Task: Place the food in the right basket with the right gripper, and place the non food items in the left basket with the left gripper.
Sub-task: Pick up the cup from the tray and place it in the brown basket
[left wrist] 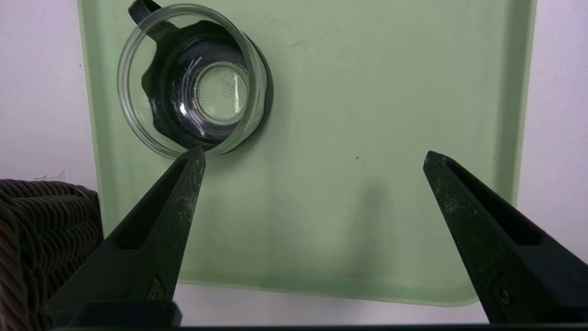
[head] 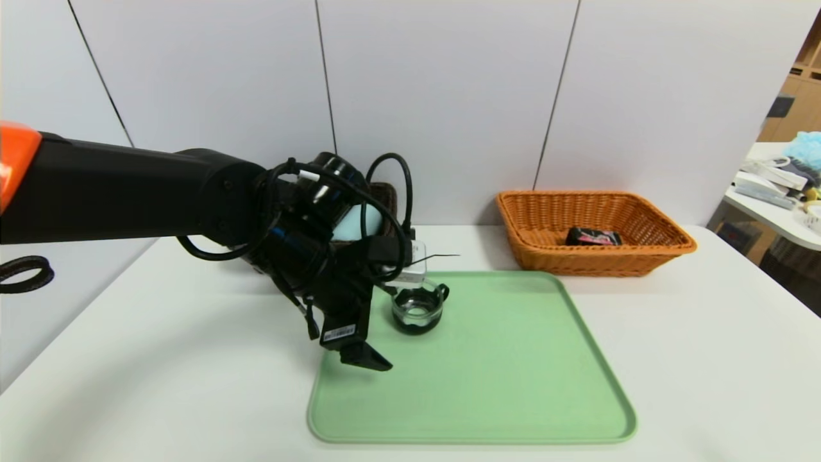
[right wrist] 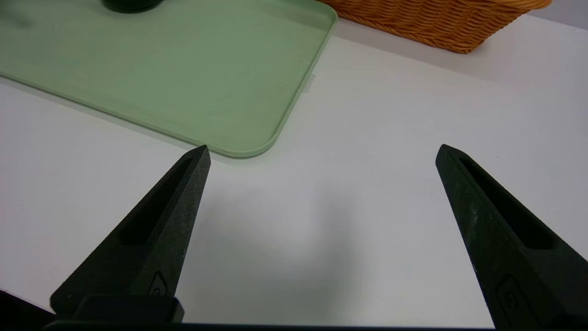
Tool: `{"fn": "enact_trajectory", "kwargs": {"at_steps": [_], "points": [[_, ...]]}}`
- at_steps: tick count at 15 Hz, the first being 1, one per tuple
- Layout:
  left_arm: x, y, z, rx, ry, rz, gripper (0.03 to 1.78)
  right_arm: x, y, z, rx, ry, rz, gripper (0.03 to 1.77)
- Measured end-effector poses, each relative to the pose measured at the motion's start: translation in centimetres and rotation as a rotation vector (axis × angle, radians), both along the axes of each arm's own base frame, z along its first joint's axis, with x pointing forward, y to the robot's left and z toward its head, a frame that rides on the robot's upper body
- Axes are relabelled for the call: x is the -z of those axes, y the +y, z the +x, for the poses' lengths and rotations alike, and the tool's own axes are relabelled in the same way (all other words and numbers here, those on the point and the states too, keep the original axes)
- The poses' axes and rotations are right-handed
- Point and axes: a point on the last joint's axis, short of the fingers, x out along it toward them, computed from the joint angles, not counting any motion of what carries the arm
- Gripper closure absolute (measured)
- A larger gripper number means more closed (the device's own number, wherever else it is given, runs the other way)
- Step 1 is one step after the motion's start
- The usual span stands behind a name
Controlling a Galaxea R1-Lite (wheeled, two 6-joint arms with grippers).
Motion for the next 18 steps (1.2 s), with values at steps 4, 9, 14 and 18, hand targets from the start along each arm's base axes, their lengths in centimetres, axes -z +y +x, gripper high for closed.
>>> {"fn": "enact_trajectory", "kwargs": {"at_steps": [4,9,14,18], "points": [[0.4,-1.2,1.4,0.005,-0.030,-0.017,0.12,0.2,0.0,0.0,0.003,0.010,-0.002,0.10],[1.6,-2.3,2.2,0.017,-0.021,-0.006,0.12,0.8,0.0,0.0,0.002,0.029,-0.006,0.10],[1.8,-2.4,1.7,0.049,0.019,0.096,0.12,1.1,0.0,-0.1,0.007,0.036,-0.006,0.10],[1.4,-2.6,1.6,0.052,0.019,0.118,0.12,1.1,0.0,-0.1,0.007,0.038,-0.007,0.10]]}}
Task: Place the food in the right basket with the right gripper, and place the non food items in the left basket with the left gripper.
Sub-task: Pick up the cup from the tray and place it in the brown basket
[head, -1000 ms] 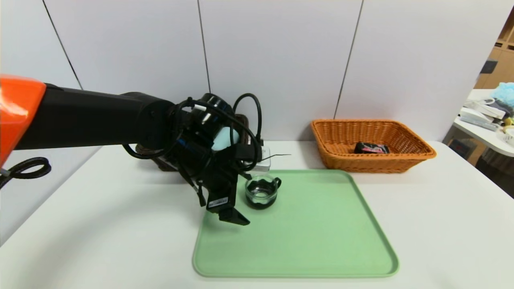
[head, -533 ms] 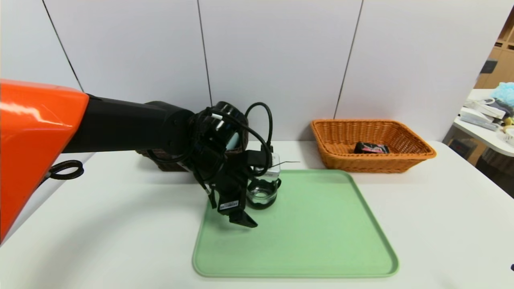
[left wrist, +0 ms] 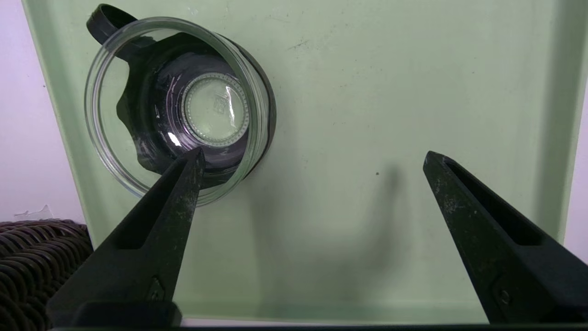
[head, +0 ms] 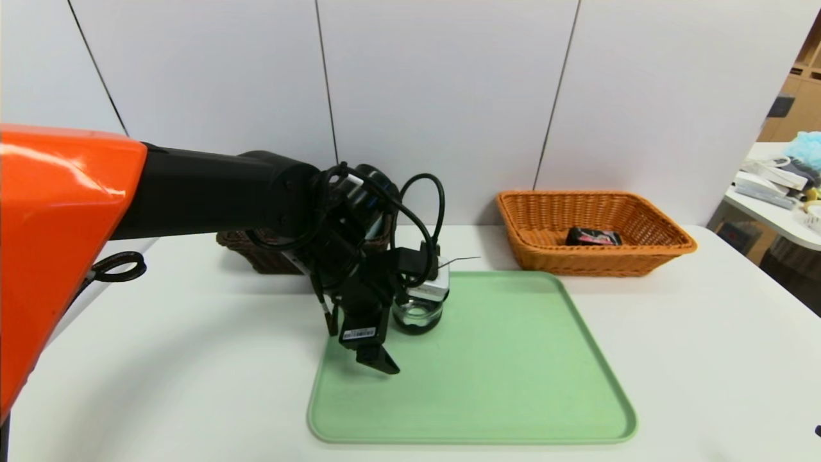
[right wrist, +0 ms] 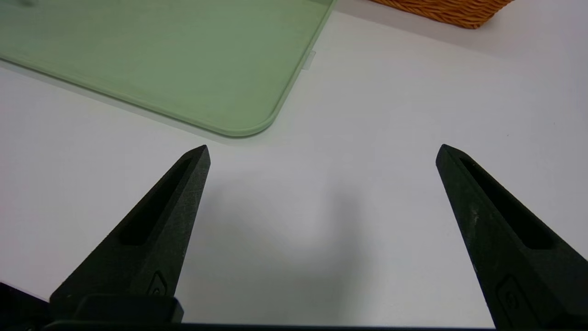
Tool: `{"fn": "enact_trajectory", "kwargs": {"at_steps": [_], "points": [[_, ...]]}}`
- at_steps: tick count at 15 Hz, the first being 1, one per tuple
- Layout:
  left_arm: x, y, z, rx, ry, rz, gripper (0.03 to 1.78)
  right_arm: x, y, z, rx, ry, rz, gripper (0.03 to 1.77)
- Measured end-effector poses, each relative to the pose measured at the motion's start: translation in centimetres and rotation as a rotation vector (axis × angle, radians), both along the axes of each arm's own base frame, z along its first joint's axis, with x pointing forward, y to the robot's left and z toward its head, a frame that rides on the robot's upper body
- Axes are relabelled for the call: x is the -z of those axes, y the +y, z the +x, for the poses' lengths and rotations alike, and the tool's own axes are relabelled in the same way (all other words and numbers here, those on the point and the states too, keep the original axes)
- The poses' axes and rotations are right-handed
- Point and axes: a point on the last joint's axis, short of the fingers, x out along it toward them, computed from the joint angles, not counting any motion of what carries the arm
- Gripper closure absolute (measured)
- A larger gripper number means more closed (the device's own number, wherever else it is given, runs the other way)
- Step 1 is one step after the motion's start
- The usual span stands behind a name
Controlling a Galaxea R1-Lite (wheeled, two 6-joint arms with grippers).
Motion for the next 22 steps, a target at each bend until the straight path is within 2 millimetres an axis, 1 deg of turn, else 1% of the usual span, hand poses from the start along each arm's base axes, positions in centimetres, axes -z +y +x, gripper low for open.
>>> {"fn": "enact_trajectory", "kwargs": {"at_steps": [11,22], "points": [[-0.2,-0.5,0.6,-0.001,0.017,0.013,0.12,-0.1,0.0,0.1,0.000,-0.001,-0.001,0.10],[0.1,-0.8,1.3,0.001,0.040,0.036,0.12,-0.2,0.1,0.2,-0.008,0.012,-0.002,0.10]]}}
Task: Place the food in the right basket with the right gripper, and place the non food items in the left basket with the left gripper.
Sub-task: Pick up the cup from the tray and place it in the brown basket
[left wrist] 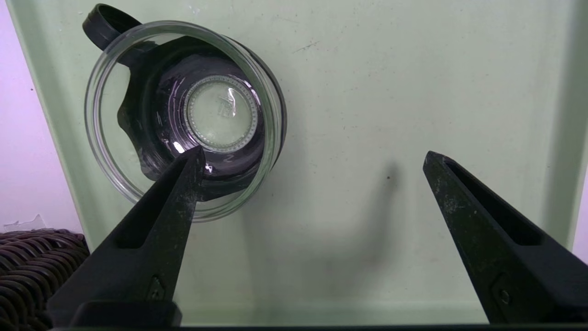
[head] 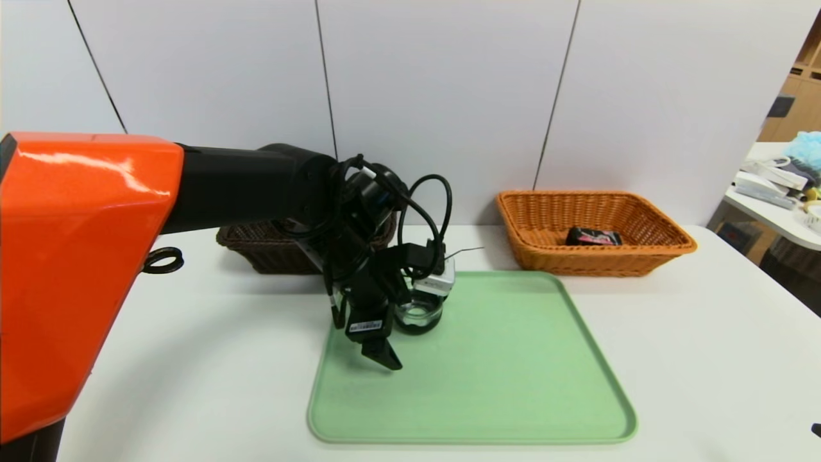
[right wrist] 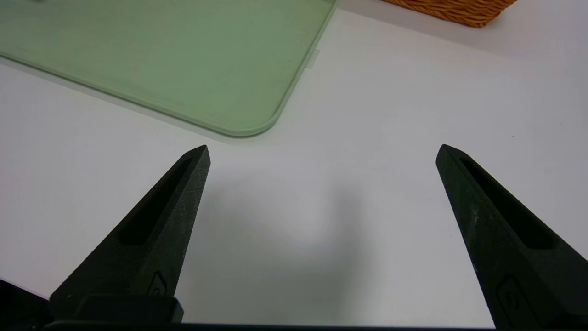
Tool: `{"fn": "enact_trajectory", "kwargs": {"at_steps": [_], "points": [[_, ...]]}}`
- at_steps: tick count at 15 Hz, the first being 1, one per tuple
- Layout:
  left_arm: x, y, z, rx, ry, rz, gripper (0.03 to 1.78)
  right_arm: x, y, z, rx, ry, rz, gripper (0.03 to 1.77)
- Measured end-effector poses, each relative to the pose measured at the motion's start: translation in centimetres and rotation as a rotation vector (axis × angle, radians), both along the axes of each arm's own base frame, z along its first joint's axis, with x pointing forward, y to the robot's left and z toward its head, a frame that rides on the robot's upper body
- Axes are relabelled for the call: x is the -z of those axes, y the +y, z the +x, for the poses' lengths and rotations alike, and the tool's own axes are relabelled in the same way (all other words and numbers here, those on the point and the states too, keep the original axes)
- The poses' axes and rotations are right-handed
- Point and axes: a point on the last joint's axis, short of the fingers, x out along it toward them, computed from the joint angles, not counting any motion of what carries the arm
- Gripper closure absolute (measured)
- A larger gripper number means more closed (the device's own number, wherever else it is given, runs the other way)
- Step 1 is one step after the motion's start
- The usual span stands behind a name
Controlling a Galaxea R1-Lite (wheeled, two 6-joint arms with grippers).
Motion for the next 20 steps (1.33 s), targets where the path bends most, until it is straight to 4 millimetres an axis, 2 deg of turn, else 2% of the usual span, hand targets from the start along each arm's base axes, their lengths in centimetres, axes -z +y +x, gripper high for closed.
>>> {"fn": "enact_trajectory", "kwargs": {"at_steps": [8,12,15,17,20], "points": [[0.5,-0.2,0.2,0.001,0.016,0.014,0.12,-0.1,0.0,0.1,0.003,0.000,-0.002,0.10],[0.8,-0.3,0.3,0.000,0.020,0.018,0.74,-0.1,0.0,0.1,0.003,0.003,-0.004,0.10],[1.0,-0.3,0.4,0.002,0.023,0.022,1.05,0.0,0.0,0.1,0.004,0.005,-0.005,0.10],[1.1,-0.4,0.5,0.003,0.022,0.021,1.71,0.0,0.0,0.1,0.009,0.005,-0.005,0.10],[1.2,-0.4,0.6,0.005,0.021,0.021,1.71,0.0,0.0,0.1,0.013,0.006,-0.006,0.10]]}}
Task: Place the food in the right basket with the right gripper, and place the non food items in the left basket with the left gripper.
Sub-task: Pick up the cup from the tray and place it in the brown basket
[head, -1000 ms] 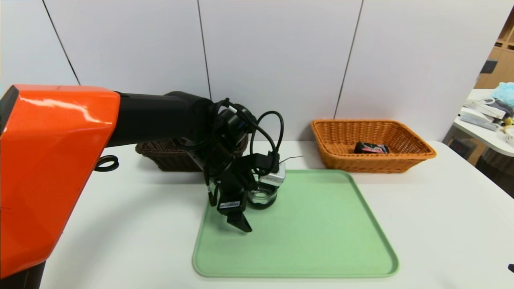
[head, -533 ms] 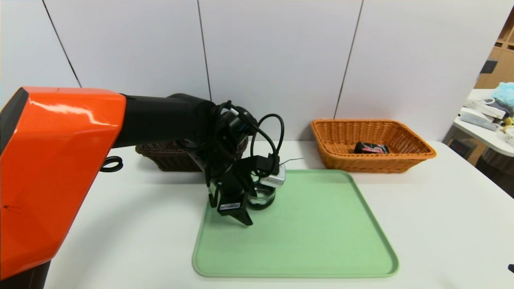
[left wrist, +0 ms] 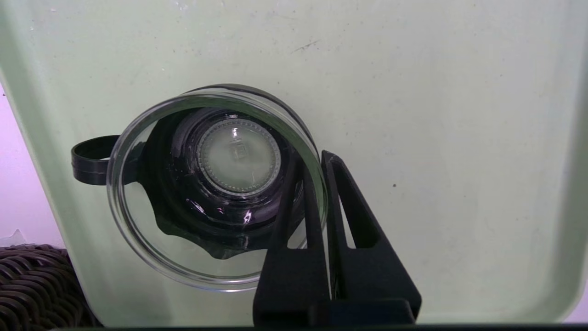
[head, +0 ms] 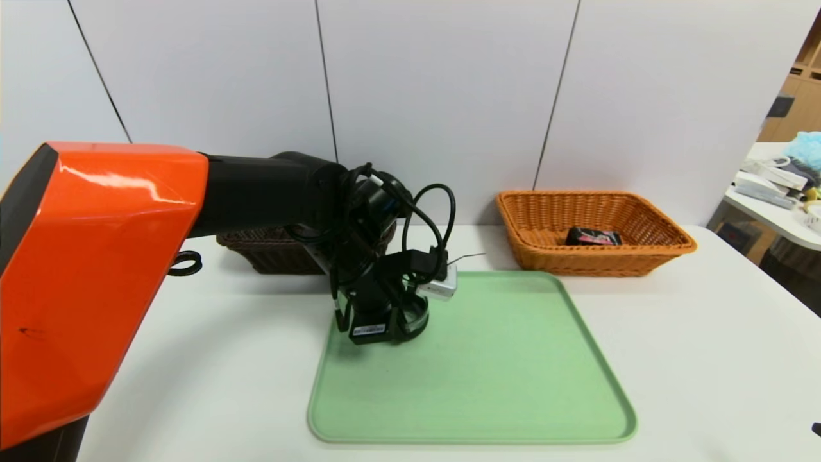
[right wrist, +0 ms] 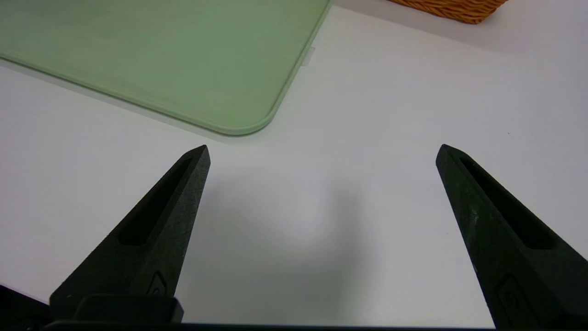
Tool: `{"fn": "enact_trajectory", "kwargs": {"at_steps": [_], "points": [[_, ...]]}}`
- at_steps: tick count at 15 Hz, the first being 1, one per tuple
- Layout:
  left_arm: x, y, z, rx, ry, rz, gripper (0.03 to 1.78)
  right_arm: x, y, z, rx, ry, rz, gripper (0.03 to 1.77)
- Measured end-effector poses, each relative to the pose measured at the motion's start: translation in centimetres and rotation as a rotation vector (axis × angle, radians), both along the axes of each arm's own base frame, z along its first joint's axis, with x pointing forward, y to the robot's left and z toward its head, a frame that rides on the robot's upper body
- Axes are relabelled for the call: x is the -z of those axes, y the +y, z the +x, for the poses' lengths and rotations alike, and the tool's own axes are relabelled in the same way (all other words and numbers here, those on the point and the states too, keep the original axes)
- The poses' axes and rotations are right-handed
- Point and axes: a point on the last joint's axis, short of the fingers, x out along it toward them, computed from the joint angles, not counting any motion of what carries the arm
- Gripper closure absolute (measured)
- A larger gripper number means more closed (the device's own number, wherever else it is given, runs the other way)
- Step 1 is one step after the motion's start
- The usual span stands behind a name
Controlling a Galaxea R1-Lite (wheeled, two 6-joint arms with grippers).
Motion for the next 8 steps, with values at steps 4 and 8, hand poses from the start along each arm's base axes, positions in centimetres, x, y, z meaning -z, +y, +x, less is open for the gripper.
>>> {"fn": "enact_trajectory", "kwargs": {"at_steps": [4,8], "points": [[0.19,-0.08,0.18,-0.001,0.000,0.000,1.71,0.04,-0.01,-0.01,0.005,0.004,-0.001,0.10],[-0.22,-0.26,0.38,-0.004,-0.025,-0.015,1.71,0.06,-0.02,-0.01,0.005,0.006,-0.002,0.10]]}}
